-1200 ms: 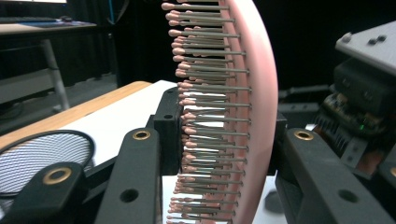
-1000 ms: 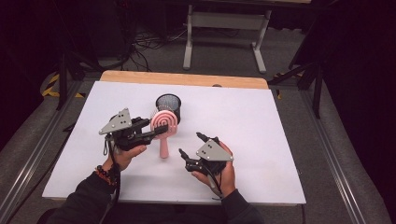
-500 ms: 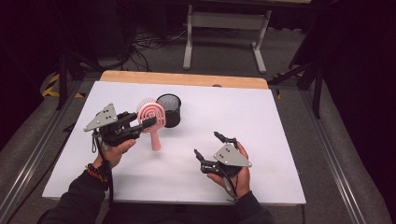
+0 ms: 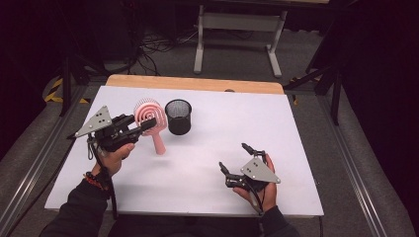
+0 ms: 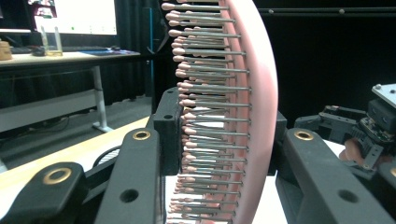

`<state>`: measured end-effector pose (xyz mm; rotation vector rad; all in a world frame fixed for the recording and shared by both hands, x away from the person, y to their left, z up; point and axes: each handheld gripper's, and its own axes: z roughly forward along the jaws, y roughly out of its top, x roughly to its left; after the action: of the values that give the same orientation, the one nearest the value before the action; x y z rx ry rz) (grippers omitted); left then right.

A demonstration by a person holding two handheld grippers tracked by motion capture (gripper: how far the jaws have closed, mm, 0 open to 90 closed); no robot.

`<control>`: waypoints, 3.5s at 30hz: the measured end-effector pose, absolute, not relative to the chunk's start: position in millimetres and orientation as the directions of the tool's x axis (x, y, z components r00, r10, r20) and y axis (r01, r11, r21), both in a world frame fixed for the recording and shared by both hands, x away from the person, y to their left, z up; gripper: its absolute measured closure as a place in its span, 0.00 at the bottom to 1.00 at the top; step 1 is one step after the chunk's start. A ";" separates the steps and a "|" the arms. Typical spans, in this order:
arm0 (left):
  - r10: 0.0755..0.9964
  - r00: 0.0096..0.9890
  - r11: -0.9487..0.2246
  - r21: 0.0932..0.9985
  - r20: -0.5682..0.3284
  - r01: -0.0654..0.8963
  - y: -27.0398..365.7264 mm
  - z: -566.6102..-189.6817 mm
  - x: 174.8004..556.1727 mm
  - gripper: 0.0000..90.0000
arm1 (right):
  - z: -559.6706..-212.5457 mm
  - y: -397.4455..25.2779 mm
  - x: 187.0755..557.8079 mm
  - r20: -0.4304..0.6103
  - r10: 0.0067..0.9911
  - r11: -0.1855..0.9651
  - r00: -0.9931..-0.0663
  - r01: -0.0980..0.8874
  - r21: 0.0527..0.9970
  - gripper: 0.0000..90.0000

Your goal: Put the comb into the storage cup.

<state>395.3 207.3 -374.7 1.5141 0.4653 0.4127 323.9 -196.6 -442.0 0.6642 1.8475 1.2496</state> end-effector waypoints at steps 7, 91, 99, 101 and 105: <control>0.546 0.837 0.030 0.999 -0.037 0.024 212.6 -373.1 395.5 0.70 | -447.1 -205.5 320.8 -0.326 0.773 0.388 -0.545 -0.001 0.922 0.09; 0.629 0.776 0.019 0.998 -0.053 0.053 141.8 -336.5 502.0 0.70 | -455.6 -235.4 318.7 -0.283 0.796 0.360 -0.535 0.041 0.932 0.11; 0.629 0.775 -0.003 0.997 -0.063 0.084 133.4 -352.2 499.9 0.70 | -455.7 -236.3 319.1 -0.284 0.796 0.362 -0.535 0.044 0.931 0.11; 0.631 0.774 -0.027 0.996 -0.052 0.088 130.8 -356.3 499.2 0.70 | -455.8 -235.9 319.1 -0.288 0.796 0.365 -0.532 0.043 0.930 0.11; 0.632 0.774 -0.041 0.995 -0.042 0.088 127.6 -361.5 498.4 0.70 | -456.4 -235.1 319.6 -0.289 0.798 0.367 -0.528 0.045 0.929 0.11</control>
<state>498.4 127.6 -361.5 1.5721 0.5952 0.4838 319.6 -235.1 -456.4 0.7348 1.8522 1.2270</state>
